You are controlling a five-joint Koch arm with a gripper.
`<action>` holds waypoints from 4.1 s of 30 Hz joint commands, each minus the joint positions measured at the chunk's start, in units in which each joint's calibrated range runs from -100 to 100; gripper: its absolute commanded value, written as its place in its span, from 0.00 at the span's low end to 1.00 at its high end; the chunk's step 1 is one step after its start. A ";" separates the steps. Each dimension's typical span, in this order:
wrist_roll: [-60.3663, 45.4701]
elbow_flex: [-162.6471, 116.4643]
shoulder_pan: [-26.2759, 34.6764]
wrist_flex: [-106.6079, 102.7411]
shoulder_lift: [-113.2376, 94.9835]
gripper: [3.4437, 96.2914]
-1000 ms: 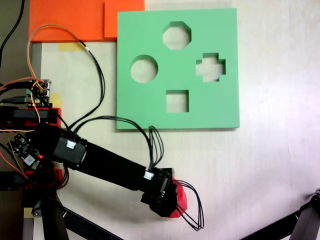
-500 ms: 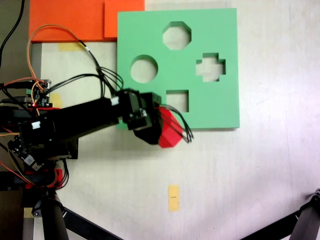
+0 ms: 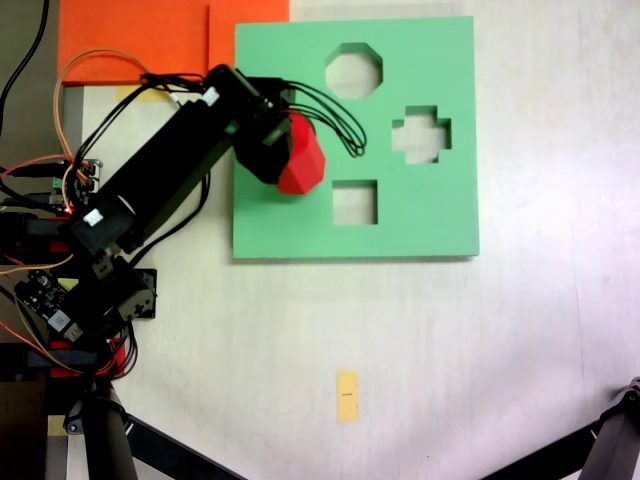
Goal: Put the octagonal pillar block into the corresponding hole
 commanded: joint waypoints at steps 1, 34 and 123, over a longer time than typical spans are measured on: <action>0.39 7.40 0.63 -1.17 2.39 0.30; 6.01 38.11 2.98 19.62 44.15 0.30; -69.69 -105.06 -21.49 107.15 -74.01 0.60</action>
